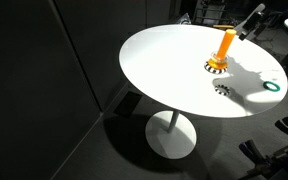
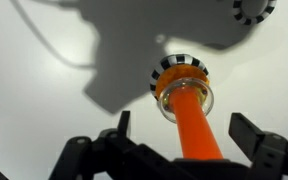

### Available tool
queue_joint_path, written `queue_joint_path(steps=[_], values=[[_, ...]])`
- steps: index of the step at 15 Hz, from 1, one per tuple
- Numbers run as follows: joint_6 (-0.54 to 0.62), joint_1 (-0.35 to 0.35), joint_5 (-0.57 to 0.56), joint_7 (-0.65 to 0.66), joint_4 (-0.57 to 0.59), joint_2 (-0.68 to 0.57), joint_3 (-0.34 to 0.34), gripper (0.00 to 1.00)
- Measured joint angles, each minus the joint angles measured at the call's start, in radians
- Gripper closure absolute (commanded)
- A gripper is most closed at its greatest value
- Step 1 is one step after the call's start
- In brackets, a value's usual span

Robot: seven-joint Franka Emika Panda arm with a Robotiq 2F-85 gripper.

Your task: Remove the clear ring from the orange rod and put it on the table

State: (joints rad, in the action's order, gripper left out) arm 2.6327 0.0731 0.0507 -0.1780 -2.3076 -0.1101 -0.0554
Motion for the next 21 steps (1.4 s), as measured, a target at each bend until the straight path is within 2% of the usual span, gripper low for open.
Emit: queue_joint_path(steps=[5,11,21], values=[[0.093,-0.003,0.003,-0.001,0.003,-0.064,0.037,0.0],[0.165,-0.005,-0.009,-0.001,0.015,-0.135,0.048,0.0],[0.191,-0.009,-0.074,0.007,0.032,-0.208,0.042,0.0]])
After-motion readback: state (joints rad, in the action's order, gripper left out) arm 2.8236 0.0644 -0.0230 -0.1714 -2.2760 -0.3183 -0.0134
